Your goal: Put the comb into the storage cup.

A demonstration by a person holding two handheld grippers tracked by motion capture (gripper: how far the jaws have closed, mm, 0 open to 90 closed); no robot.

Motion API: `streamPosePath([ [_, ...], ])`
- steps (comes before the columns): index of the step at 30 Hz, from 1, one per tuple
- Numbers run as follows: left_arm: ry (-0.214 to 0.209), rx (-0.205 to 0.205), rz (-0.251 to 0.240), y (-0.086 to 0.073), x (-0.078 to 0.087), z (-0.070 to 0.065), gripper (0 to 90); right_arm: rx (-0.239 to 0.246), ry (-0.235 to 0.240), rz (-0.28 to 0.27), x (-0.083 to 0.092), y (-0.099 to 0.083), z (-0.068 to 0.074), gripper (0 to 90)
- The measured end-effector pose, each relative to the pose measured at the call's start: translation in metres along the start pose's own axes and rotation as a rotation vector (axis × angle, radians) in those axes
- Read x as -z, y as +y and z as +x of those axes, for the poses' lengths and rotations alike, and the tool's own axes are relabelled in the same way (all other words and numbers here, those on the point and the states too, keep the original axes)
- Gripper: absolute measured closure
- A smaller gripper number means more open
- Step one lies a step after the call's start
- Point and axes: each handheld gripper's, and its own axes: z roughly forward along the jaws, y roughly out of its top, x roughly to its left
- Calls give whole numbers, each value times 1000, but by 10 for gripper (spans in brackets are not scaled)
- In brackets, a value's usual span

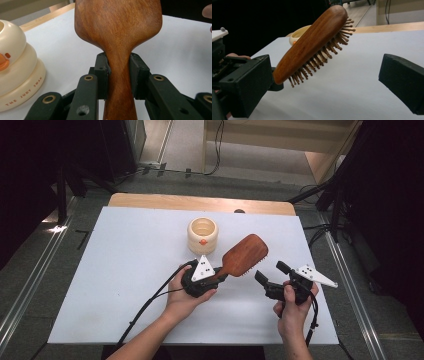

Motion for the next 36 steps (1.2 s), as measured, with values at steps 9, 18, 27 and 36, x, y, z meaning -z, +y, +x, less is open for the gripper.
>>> streamPosePath([
  [9,14,-2,-37,-3,6,-6,723,-42,23,19,-16,3,16,0],
  [18,20,-9,-88,-6,14,-10,723,-162,98,12,-35,9,27,0],
  [27,32,-14,-118,-9,24,-7,723,-218,92,23,-54,16,34,108],
  [36,45,-25,-134,-10,27,-8,723,-286,119,41,-67,19,35,201],
])
